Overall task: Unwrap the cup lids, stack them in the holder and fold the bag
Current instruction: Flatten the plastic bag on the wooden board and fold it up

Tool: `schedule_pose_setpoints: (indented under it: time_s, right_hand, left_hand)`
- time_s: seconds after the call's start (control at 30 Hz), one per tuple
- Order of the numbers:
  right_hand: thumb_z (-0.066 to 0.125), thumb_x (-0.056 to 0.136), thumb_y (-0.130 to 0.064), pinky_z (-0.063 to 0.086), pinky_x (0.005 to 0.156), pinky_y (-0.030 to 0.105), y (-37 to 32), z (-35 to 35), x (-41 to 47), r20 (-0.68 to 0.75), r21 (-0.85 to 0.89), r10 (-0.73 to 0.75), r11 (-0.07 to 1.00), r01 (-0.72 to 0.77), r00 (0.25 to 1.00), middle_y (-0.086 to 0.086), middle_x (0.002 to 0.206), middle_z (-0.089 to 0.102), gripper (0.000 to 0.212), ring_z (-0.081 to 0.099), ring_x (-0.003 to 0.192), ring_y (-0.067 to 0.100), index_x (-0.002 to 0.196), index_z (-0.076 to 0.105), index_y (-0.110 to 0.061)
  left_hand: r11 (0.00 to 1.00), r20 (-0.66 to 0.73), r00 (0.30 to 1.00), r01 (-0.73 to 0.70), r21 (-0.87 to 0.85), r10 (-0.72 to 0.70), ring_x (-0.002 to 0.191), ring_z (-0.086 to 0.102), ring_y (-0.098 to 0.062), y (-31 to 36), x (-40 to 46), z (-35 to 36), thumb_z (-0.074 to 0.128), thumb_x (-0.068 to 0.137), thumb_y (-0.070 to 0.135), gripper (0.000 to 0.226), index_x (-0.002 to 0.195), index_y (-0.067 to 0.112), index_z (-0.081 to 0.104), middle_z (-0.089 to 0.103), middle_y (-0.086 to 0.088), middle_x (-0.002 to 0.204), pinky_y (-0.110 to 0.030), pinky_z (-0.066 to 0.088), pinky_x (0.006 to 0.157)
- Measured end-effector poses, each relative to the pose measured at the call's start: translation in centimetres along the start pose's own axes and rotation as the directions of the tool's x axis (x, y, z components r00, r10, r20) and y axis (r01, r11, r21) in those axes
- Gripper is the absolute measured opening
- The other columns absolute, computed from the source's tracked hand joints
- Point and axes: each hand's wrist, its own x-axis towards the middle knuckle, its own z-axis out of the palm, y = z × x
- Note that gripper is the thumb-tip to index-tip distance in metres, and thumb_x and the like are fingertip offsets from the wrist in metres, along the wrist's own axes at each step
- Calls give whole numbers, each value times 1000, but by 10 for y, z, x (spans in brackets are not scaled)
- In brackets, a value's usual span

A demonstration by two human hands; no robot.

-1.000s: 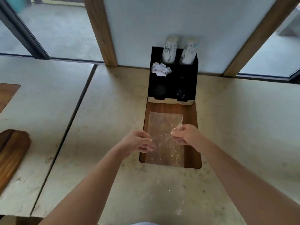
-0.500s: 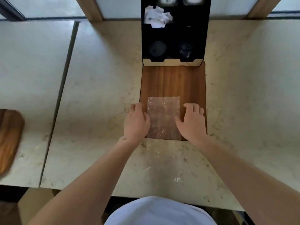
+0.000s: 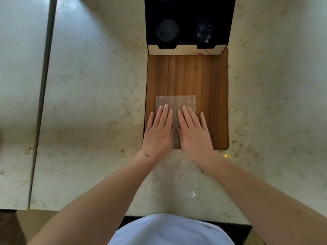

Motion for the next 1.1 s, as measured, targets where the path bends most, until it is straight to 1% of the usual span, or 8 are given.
schedule_pose_setpoints:
  time_s: [0.13,0.23,0.37,0.47,0.63,0.83,0.93,1.1]
  right_hand:
    - [56,100,-34,30,121,51,4,-20,9,-60,169,51,985,-41,997,8,158,42,53,36,147,26,149,46,-14]
    - [64,96,-34,48,104,42,19,-46,32,-63,367,248,906,-209,967,6,138,54,44,50,126,24,135,55,-15]
    - [69,94,-40,43,57,19,43,-70,59,296,511,469,658,-553,832,-5,95,65,37,62,77,7,122,59,-19]
    - [71,93,-41,40,51,20,41,-67,58,355,520,494,601,-607,794,-7,83,66,25,62,68,4,108,64,-21]
    - [74,90,-31,40,55,20,34,-65,60,395,598,528,473,-647,752,-5,83,69,12,65,75,9,91,67,-22]
    - [77,89,-23,44,52,15,50,-68,55,413,674,466,421,-607,783,-3,84,72,16,70,63,5,94,62,-23]
    - [78,88,-20,48,50,15,60,-71,53,431,702,397,417,-577,811,-3,84,75,29,72,63,2,109,59,-26]
    - [73,93,-9,64,66,30,75,-79,49,432,761,280,397,-513,857,9,90,76,10,77,76,14,101,70,-14]
  left_hand:
    - [992,-49,998,32,-123,-38,154,17,-30,1,8,-19,43,102,24,56,156,11,32,28,-10,165,-51,15,125]
    - [900,-129,954,202,-386,-270,129,42,-26,-9,28,-48,55,97,19,41,138,15,51,50,-6,139,-40,35,109]
    - [533,182,818,506,-679,-546,101,68,-21,-32,54,-75,65,97,17,41,136,7,57,68,-5,112,-37,60,87]
    - [343,325,751,582,-737,-575,74,74,-19,-33,53,-76,68,95,10,34,128,3,62,65,2,87,-30,64,59]
    - [294,394,729,619,-728,-560,69,72,-10,-29,53,-69,77,89,24,7,89,21,71,73,4,86,-23,52,53]
    - [257,420,752,598,-759,-509,67,72,-9,-33,51,-66,75,90,19,1,91,19,74,78,0,88,-20,42,52]
    - [213,432,780,565,-797,-453,68,75,-12,-36,52,-70,77,88,14,20,105,14,67,78,-4,92,-22,44,49]
    - [384,300,900,411,-827,-317,71,76,-13,-41,53,-74,76,89,8,25,111,18,69,78,-2,86,-20,51,50]
